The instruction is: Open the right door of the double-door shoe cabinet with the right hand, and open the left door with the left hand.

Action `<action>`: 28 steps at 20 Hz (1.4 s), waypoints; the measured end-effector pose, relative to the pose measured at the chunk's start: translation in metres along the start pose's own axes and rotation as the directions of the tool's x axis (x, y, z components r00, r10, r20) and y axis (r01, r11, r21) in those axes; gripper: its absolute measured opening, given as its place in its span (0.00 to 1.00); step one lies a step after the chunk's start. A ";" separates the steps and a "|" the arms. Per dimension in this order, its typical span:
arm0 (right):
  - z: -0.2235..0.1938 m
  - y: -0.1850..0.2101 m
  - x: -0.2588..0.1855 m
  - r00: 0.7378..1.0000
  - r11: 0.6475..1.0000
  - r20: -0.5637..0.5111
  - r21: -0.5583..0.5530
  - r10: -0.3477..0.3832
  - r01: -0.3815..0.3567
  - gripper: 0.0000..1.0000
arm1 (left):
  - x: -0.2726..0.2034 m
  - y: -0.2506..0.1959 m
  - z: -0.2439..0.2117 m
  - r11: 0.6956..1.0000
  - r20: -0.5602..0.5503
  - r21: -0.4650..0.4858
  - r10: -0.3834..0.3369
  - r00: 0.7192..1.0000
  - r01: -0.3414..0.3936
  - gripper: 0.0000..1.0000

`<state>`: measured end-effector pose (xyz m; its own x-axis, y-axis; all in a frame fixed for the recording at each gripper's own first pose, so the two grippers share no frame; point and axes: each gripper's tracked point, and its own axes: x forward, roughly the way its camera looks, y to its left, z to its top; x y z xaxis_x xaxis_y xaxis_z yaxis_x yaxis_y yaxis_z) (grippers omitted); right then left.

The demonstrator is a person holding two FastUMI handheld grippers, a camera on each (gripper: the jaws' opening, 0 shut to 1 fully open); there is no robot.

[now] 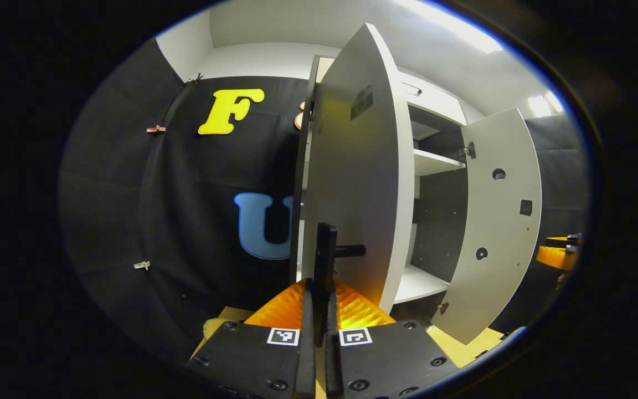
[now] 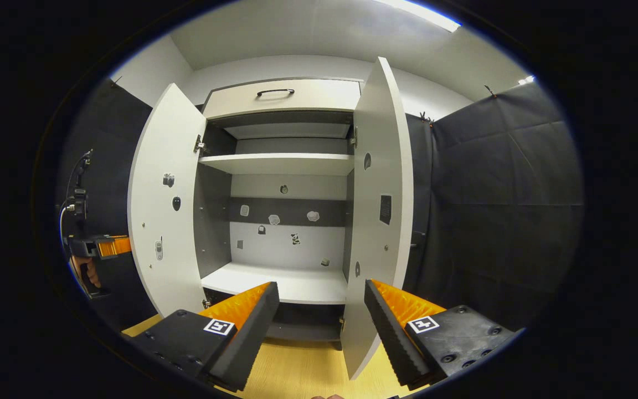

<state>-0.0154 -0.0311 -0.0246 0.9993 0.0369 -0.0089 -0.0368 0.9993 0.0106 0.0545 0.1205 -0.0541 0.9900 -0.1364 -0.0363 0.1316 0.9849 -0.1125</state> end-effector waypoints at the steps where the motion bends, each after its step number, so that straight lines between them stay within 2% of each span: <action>1: -0.001 0.000 0.001 1.000 1.000 -0.003 -0.005 0.001 -0.001 0.98 | -0.001 0.002 0.001 1.000 0.003 -0.003 -0.007 1.000 0.007 0.12; 6: -0.005 0.000 0.001 1.000 1.000 -0.018 -0.020 0.003 -0.003 0.98 | -0.002 0.023 0.001 1.000 0.009 -0.002 -0.013 1.000 0.013 0.11; 9: -0.003 -0.002 0.000 1.000 1.000 -0.017 0.000 -0.009 0.009 0.98 | -0.001 0.042 0.003 0.996 0.011 -0.083 -0.019 1.000 0.020 0.10; 11: -0.005 -0.003 -0.001 1.000 1.000 -0.020 0.003 -0.010 0.010 0.98 | -0.002 0.039 0.006 0.989 0.016 -0.133 -0.065 0.998 0.067 0.11; 14: -0.005 -0.004 0.001 1.000 1.000 -0.024 0.004 -0.009 0.009 0.98 | -0.002 0.042 0.005 0.997 0.011 -0.064 -0.047 0.999 0.047 0.10; 18: -0.007 -0.006 0.000 1.000 1.000 -0.027 0.001 -0.008 0.008 0.98 | -0.003 0.042 0.007 0.997 0.023 -0.076 -0.026 0.999 0.027 0.10; 24: -0.010 -0.014 -0.005 0.999 0.999 -0.039 0.036 -0.006 0.007 0.98 | -0.025 0.040 0.008 0.999 0.006 0.015 0.049 0.999 -0.049 0.09; 28: -0.008 -0.019 -0.005 0.999 0.998 -0.031 0.057 -0.010 0.011 0.98 | -0.046 0.031 0.011 0.997 0.003 0.008 0.082 0.997 -0.082 0.08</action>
<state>-0.0201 -0.0501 -0.0325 0.9988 0.0275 -0.0402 -0.0248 0.9974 0.0672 0.0135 0.1582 -0.0447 0.9976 -0.0546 -0.0422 0.0502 0.9936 -0.1011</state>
